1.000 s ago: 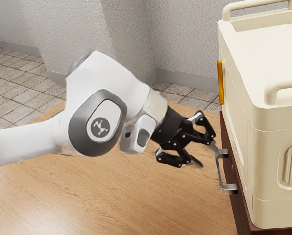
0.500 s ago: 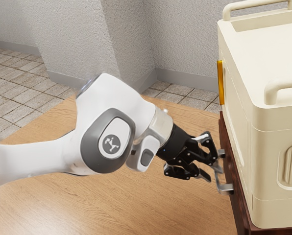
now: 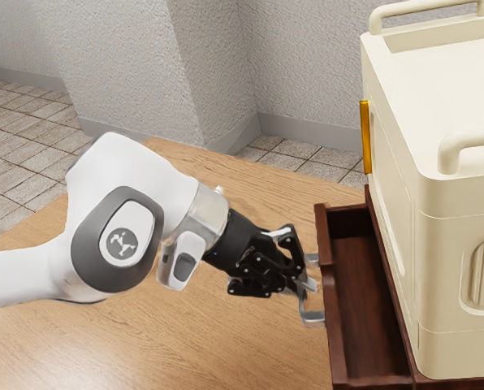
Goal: Pull the drawer handle with one arm to open the drawer
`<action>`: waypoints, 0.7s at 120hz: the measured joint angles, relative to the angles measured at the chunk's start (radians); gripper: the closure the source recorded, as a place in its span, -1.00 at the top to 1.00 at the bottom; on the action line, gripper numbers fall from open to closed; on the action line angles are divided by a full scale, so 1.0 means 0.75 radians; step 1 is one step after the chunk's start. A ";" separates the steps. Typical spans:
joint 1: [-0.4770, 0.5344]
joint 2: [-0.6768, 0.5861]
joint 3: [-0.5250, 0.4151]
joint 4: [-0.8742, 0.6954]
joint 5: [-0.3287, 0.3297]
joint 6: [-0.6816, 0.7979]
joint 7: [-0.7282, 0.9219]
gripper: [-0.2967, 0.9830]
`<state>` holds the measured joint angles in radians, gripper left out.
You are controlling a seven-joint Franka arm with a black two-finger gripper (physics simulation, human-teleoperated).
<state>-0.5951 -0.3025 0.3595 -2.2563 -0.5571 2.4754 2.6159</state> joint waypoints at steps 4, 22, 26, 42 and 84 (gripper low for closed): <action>-0.007 -0.008 0.010 -0.009 0.001 0.001 0.006 -0.57; -0.023 -0.063 0.037 -0.075 0.006 0.002 0.037 -0.55; -0.024 -0.079 0.038 -0.090 0.007 0.002 0.042 -0.54; -0.032 -0.147 0.052 -0.142 0.012 0.001 0.061 -0.54; -0.054 -0.305 0.128 -0.231 0.058 -0.002 0.111 -0.57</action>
<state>-0.6355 -0.5316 0.4551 -2.4296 -0.5138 2.4735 2.6994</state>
